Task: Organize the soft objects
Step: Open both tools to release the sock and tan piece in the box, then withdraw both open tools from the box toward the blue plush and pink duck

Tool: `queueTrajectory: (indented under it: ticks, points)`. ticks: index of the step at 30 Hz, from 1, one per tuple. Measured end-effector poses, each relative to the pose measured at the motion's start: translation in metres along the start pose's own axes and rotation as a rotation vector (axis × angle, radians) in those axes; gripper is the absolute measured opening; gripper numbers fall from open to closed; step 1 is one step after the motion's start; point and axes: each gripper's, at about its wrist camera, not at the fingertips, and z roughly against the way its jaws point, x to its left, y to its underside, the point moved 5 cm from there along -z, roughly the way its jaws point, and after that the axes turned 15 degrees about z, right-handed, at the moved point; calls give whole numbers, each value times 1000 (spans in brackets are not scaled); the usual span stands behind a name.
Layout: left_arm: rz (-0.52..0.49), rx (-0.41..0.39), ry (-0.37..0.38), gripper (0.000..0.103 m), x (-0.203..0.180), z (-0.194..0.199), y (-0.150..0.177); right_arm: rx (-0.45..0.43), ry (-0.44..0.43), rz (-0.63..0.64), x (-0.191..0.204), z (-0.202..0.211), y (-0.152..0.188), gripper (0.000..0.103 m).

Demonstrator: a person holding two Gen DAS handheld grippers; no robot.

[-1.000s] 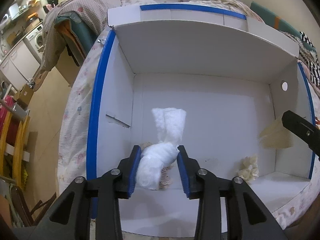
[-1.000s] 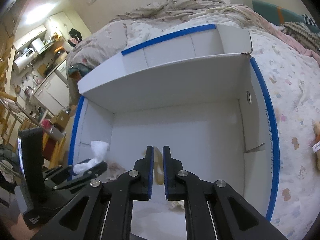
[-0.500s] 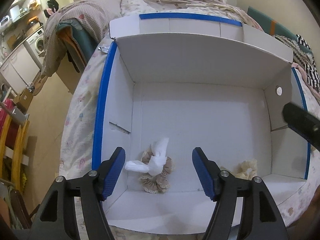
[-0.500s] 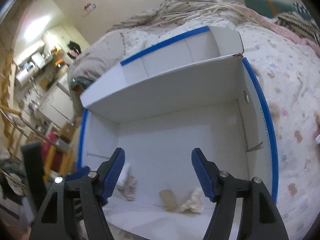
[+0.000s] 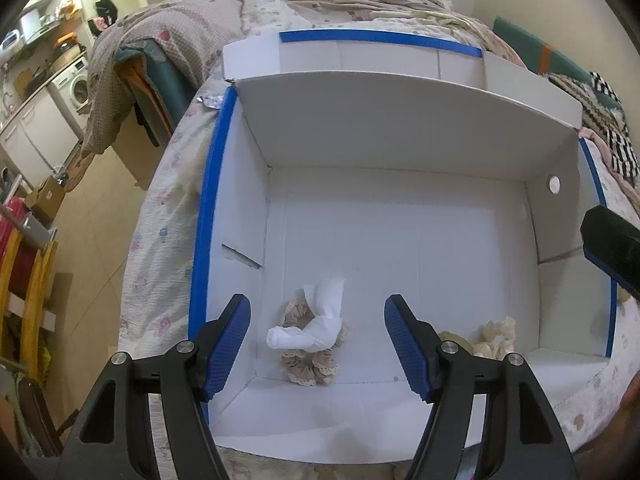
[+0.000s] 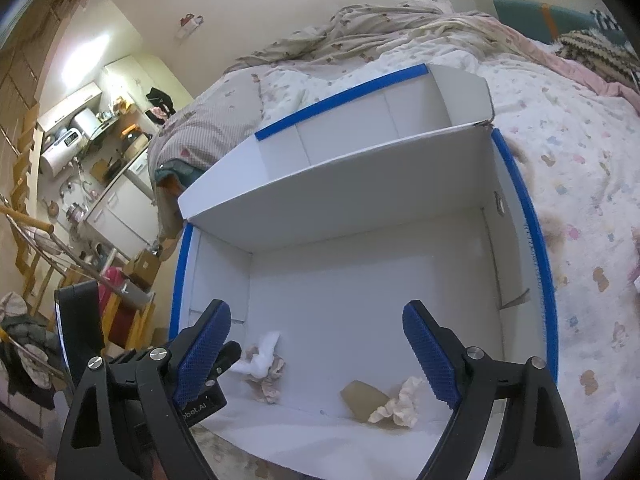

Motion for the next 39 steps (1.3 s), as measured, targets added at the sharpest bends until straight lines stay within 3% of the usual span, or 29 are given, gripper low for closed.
queueTrajectory:
  ticks: [8, 15, 19, 29, 39]
  points:
    - [-56, -24, 10, 67, -4, 13, 6, -48, -27, -1, 10, 31, 4, 93]
    - [-10, -43, 33, 67, 7, 37, 9, -53, -33, -12, 21, 42, 19, 93]
    - [-29, -48, 8, 67, 13, 43, 14, -36, -29, -2, 27, 45, 28, 93]
    - [-1, -23, 29, 67, 36, 64, 40, 26, -30, 11, 39, 47, 52, 93]
    - [82, 42, 44, 67, 70, 65, 78, 110, -14, 32, 42, 47, 85, 93]
